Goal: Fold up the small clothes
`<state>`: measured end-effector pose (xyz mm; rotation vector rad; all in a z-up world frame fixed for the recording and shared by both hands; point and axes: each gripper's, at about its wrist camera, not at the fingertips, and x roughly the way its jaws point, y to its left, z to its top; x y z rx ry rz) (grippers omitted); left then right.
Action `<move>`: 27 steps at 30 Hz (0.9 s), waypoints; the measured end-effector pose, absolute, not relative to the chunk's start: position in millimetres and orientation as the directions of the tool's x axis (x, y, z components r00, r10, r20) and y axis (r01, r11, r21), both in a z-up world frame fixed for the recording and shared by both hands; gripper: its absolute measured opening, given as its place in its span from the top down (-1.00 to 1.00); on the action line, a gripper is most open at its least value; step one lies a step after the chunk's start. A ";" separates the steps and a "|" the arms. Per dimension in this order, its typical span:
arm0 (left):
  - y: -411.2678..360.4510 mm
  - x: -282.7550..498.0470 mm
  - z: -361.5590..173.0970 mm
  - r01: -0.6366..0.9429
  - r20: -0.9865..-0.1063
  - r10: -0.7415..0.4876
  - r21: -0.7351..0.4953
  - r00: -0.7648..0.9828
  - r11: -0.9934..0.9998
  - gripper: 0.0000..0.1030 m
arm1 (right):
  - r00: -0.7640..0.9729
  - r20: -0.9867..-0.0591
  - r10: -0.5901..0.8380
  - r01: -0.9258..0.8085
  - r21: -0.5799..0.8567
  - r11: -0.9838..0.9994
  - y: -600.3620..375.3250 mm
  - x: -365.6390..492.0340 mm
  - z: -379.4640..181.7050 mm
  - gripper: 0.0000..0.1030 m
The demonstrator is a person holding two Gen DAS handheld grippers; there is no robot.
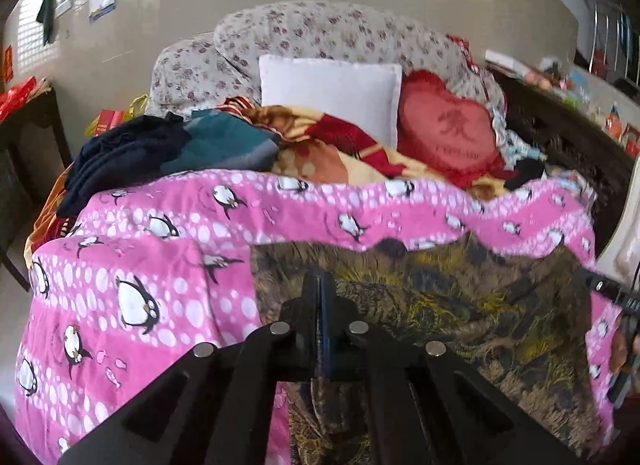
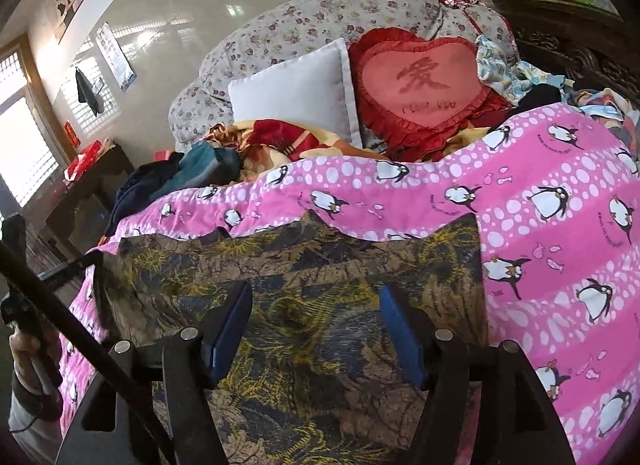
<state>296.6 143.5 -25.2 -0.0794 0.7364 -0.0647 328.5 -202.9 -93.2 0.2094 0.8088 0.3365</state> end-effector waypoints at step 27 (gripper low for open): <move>139.8 263.0 -58.5 -0.039 -0.698 -0.013 -0.059 0.715 0.998 -0.45 | 0.646 -0.753 0.124 -0.152 0.032 0.988 -194.5 328.8 -105.0 -0.39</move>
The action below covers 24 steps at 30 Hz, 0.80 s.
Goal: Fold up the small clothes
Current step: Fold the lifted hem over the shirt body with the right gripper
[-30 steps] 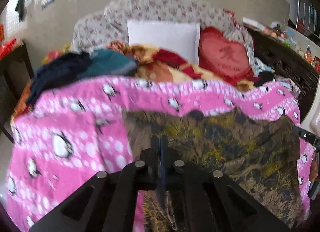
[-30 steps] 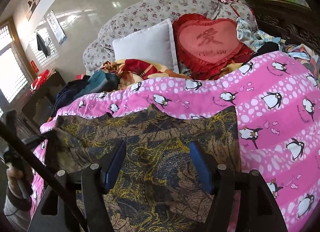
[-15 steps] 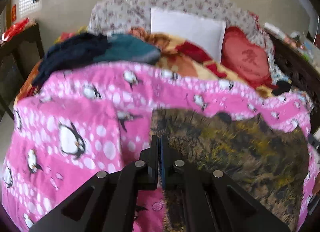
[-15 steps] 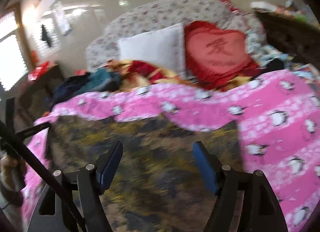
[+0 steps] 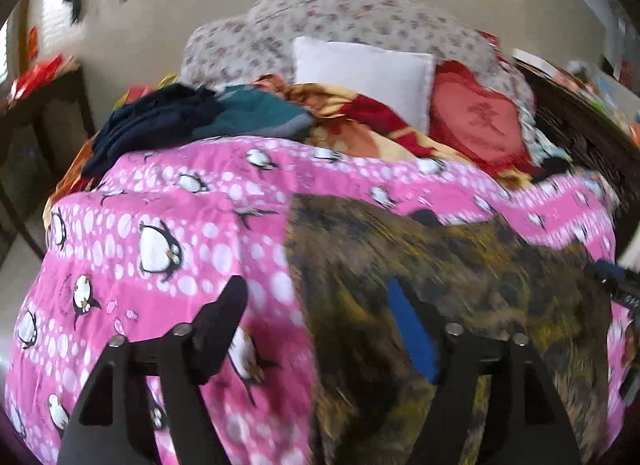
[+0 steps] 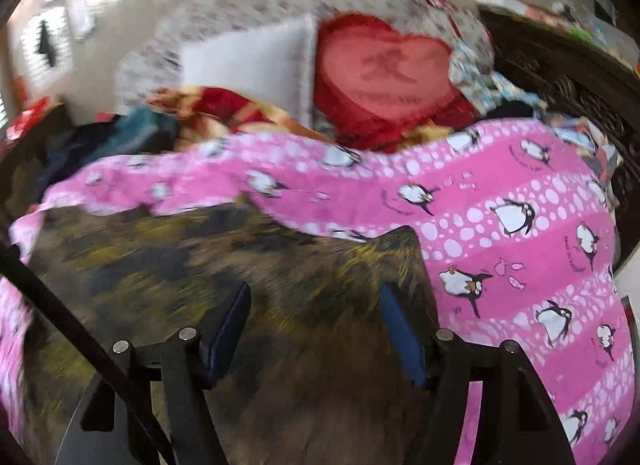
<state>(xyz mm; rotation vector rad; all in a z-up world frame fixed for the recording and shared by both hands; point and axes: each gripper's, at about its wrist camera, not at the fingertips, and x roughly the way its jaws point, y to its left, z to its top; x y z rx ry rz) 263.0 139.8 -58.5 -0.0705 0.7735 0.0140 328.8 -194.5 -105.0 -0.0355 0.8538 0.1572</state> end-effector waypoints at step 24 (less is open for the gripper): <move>125.1 134.3 -67.7 0.067 -0.791 -0.131 -0.114 0.598 0.991 -0.50 | 0.530 -0.800 0.279 -0.160 0.229 0.960 -282.6 84.9 -38.0 -0.77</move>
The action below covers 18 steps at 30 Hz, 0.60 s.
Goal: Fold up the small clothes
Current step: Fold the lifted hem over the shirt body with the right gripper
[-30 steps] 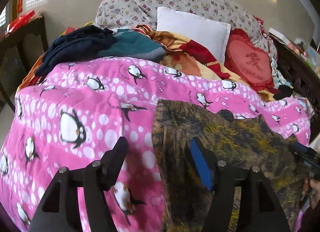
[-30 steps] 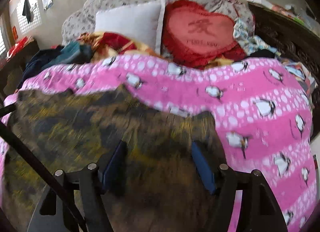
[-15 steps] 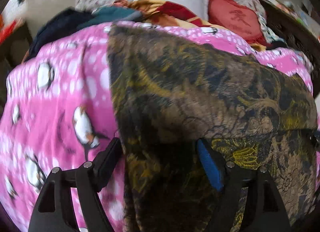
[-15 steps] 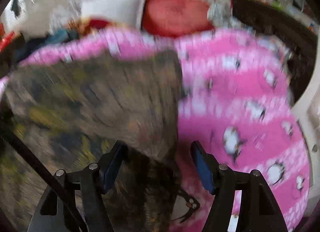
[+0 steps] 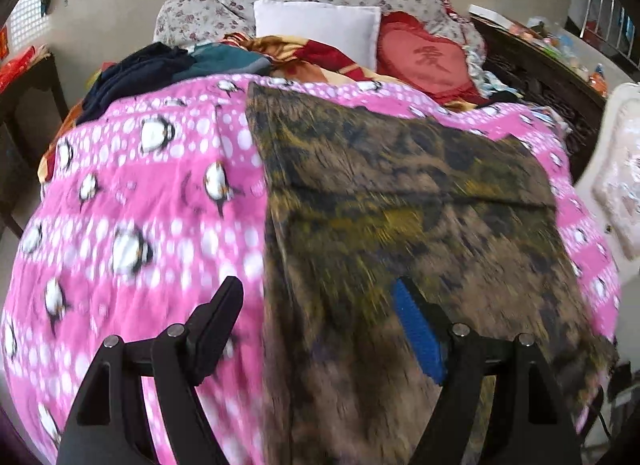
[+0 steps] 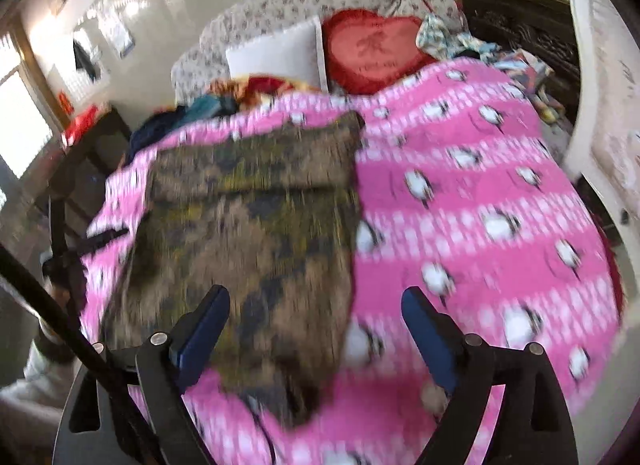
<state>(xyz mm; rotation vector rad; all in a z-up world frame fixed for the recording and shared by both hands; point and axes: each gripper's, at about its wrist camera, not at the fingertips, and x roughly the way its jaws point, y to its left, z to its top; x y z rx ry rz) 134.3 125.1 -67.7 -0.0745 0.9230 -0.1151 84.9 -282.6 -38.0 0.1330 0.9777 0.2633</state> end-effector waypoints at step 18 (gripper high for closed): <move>149.7 38.6 -91.1 0.017 -0.851 -0.129 -0.141 0.510 0.990 -0.61 | 0.337 -0.854 0.398 -0.598 0.132 0.791 -205.5 -8.8 -118.2 0.79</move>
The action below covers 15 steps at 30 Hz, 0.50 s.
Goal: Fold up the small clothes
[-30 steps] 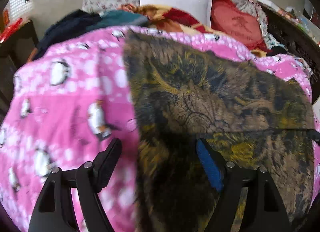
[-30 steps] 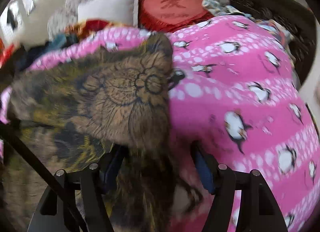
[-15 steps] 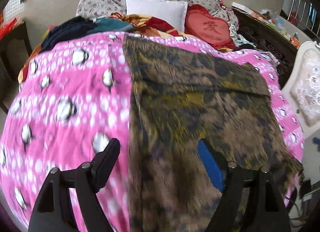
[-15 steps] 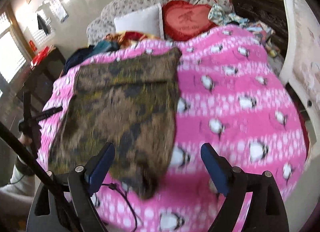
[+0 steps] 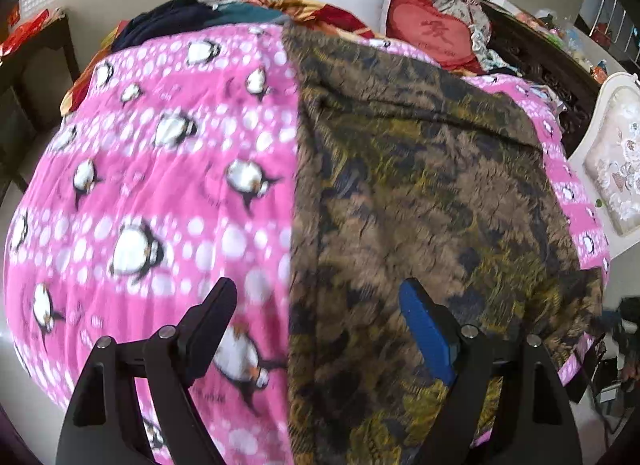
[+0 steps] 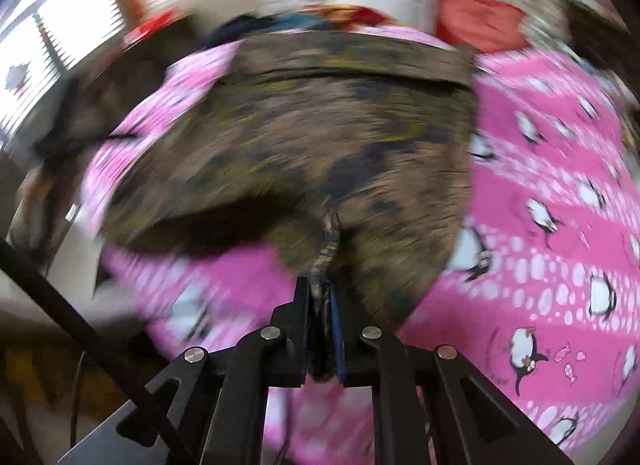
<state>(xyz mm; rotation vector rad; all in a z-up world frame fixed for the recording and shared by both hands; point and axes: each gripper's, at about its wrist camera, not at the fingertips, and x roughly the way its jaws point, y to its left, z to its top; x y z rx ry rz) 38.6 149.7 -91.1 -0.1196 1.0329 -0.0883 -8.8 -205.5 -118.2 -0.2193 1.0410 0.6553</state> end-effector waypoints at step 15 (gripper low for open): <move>172.4 -19.2 -124.8 -0.066 -0.868 -0.192 -0.249 0.459 0.966 -0.61 | 0.360 -0.780 0.511 -0.245 0.449 0.859 -293.2 -9.3 -151.9 -0.33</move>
